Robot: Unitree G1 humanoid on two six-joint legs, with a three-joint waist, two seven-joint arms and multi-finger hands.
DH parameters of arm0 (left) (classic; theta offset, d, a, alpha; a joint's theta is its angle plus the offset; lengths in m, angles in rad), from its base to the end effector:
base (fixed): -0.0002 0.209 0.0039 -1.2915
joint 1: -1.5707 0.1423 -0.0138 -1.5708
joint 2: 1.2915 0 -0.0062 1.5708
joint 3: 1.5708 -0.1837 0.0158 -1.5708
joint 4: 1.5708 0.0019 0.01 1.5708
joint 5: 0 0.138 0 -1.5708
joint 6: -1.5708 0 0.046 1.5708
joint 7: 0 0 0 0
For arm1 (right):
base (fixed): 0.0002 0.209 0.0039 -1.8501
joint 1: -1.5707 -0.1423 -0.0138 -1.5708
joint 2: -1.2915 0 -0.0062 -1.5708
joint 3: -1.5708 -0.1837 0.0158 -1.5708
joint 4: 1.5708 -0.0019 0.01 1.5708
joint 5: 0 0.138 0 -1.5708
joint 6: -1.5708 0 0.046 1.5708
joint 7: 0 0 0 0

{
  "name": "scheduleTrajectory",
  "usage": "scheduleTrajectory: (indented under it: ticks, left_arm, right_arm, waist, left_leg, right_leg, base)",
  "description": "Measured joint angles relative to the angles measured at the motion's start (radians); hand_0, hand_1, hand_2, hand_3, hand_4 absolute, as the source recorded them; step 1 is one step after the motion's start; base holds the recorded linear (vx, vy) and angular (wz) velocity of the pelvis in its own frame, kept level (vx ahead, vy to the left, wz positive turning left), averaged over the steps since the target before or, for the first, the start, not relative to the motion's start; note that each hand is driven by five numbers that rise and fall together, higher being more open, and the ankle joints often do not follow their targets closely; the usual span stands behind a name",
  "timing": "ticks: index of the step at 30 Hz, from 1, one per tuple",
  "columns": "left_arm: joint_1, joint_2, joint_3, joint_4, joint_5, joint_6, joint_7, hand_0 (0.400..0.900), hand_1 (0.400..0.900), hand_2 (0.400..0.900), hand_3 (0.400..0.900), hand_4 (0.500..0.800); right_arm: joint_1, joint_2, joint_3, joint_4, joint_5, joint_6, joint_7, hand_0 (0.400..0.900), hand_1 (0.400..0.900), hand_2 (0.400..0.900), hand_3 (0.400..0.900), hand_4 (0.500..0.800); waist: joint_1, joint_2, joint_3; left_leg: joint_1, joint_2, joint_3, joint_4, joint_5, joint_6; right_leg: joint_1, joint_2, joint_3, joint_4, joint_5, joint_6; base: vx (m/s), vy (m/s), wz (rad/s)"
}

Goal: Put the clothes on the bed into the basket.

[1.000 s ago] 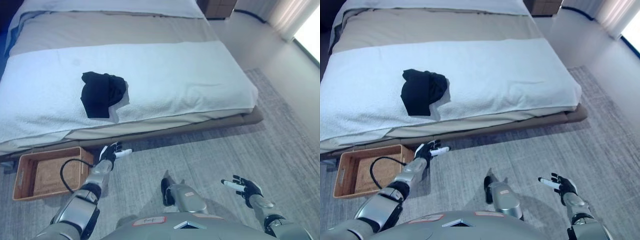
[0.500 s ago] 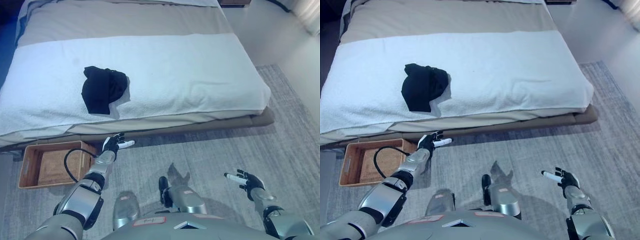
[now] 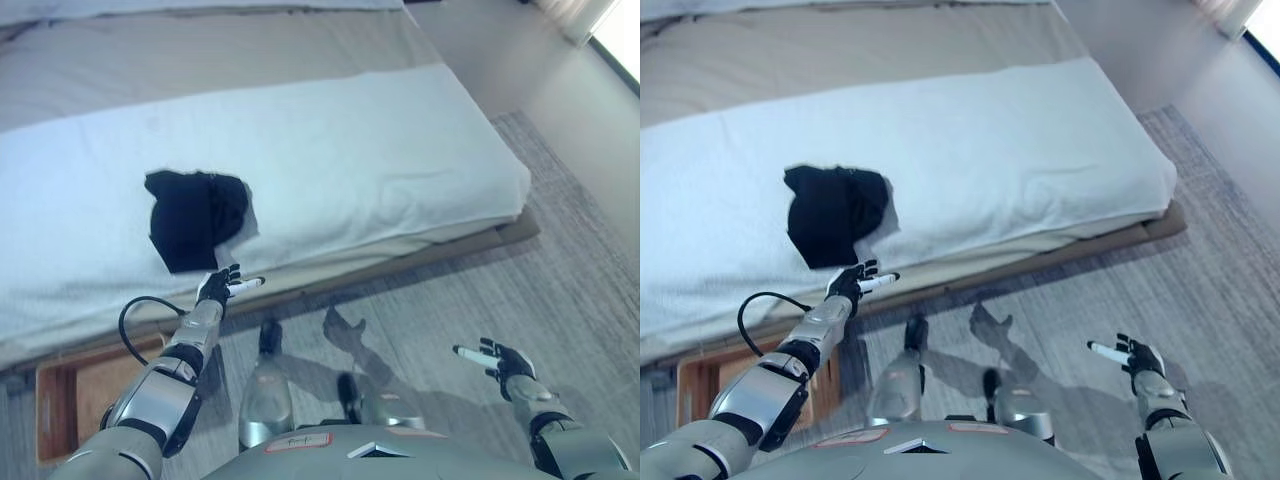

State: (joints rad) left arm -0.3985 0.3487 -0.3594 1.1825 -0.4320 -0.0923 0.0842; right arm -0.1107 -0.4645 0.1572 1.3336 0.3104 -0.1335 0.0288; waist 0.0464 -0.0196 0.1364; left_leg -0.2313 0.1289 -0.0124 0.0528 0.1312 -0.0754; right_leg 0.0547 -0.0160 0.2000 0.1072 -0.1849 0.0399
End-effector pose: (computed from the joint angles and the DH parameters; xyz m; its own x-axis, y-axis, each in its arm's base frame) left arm 0.2176 0.2288 -0.0498 0.7493 0.2037 -0.6301 -0.0682 0.9702 0.2325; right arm 0.0993 -0.3021 -0.0811 0.4618 -0.3651 -0.8083 0.1421 0.9300 -0.3389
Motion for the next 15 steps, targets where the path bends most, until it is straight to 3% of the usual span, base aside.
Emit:
scheduleTrajectory:
  ticks: [2,4,5,6,7,8,9,11,13,15]
  left_arm:
    - [0.027,0.037,0.004,-0.015,-0.005,-0.004,0.007,0.900,0.900,0.900,0.900,0.800]
    - [0.035,0.075,0.002,-0.050,-0.006,-0.008,0.024,0.900,0.900,0.900,0.900,0.800]
    - [0.033,0.090,0.005,-0.067,-0.006,-0.012,0.031,0.900,0.900,0.900,0.900,0.800]
    - [0.029,0.097,0.005,-0.067,-0.006,-0.016,0.035,0.900,0.900,0.900,0.900,0.800]
    - [0.030,0.102,0.005,-0.070,-0.007,-0.015,0.039,0.900,0.900,0.900,0.900,0.800]
    - [0.032,0.102,0.006,-0.079,-0.007,-0.015,0.040,0.900,0.900,0.900,0.900,0.800]
    - [0.032,0.102,0.004,-0.087,-0.007,-0.016,0.040,0.900,0.900,0.900,0.900,0.800]
    - [0.033,0.101,-0.004,-0.102,-0.007,-0.017,0.040,0.900,0.900,0.900,0.900,0.800]
    - [0.037,0.098,-0.002,-0.105,-0.009,-0.017,0.042,0.900,0.900,0.900,0.900,0.800]
    - [0.039,0.092,0.001,-0.109,-0.015,-0.016,0.043,0.900,0.900,0.900,0.900,0.800]
  right_arm:
    - [0.005,0.041,0.020,-0.011,-0.001,-0.002,0.004,0.900,0.900,0.900,0.900,0.800]
    - [-0.005,0.068,0.036,-0.012,-0.004,-0.001,0.006,0.900,0.900,0.900,0.900,0.800]
    - [-0.016,0.075,0.035,-0.012,-0.004,-0.003,0.006,0.900,0.900,0.900,0.900,0.800]
    - [-0.039,0.079,0.035,-0.019,-0.004,-0.005,0.006,0.900,0.900,0.900,0.900,0.800]
    - [-0.053,0.081,0.034,-0.034,-0.006,-0.004,0.006,0.900,0.900,0.900,0.900,0.800]
    - [-0.058,0.079,0.034,-0.042,-0.008,-0.010,0.006,0.900,0.900,0.900,0.900,0.800]
    - [-0.074,0.081,0.035,-0.044,-0.009,-0.012,0.007,0.900,0.900,0.900,0.900,0.800]
    - [-0.092,0.081,0.036,-0.048,-0.009,-0.011,0.006,0.900,0.900,0.900,0.900,0.800]
    - [-0.099,0.083,0.036,-0.050,-0.010,-0.008,0.009,0.900,0.900,0.900,0.900,0.800]
    - [-0.094,0.079,0.036,-0.054,-0.010,-0.008,0.012,0.900,0.900,0.900,0.900,0.800]
  waist:
    - [0.016,-0.057,-0.037]
    - [0.024,-0.100,-0.064]
    - [0.039,-0.111,-0.065]
    - [0.045,-0.111,-0.065]
    - [0.057,-0.114,-0.064]
    - [0.067,-0.102,-0.057]
    - [0.070,-0.097,-0.055]
    - [0.067,-0.084,-0.035]
    - [0.074,-0.071,-0.016]
    - [0.061,-0.055,-0.006]
  left_leg:
    - [0.028,-0.065,0.049,0.002,-0.026,0.043]
    - [0.038,-0.128,0.070,0.006,-0.038,0.101]
    - [0.037,-0.145,0.084,0.007,-0.029,0.112]
    - [0.037,-0.156,0.093,0.019,-0.045,0.142]
    - [0.046,-0.171,0.109,0.021,-0.060,0.161]
    - [0.057,-0.171,0.118,0.018,-0.056,0.166]
    - [0.060,-0.179,0.118,0.032,-0.076,0.185]
    - [0.083,-0.189,0.112,0.028,-0.083,0.190]
    - [0.117,-0.196,0.107,0.006,-0.115,0.228]
    - [0.143,-0.199,0.098,-0.021,-0.106,0.233]
  right_leg:
    - [-0.017,-0.078,0.013,0.157,-0.033,0.056]
    - [0.009,-0.150,0.013,0.201,-0.009,0.101]
    - [0.008,-0.172,0.006,0.208,-0.006,0.114]
    - [0.019,-0.183,-0.001,0.209,0.034,0.153]
    - [0.007,-0.206,-0.046,0.240,0.085,0.165]
    - [-0.012,-0.218,-0.076,0.290,0.078,0.173]
    - [-0.028,-0.218,-0.078,0.310,0.108,0.172]
    - [-0.049,-0.225,-0.086,0.403,0.150,0.168]
    - [-0.108,-0.232,-0.104,0.507,0.198,0.158]
    - [-0.133,-0.246,-0.135,0.508,0.162,0.157]
  base:
    - [0.27,0.173,-0.29]
    - [0.17,0.128,-0.20]
    - [0.27,0.240,-0.21]
    - [0.27,0.239,-0.22]
    - [0.24,0.248,-0.13]
    - [0.18,0.241,0.03]
    - [0.18,0.240,0.03]
    - [0.21,0.224,0.06]
    - [0.24,0.114,0.17]
    - [0.19,-0.029,0.42]
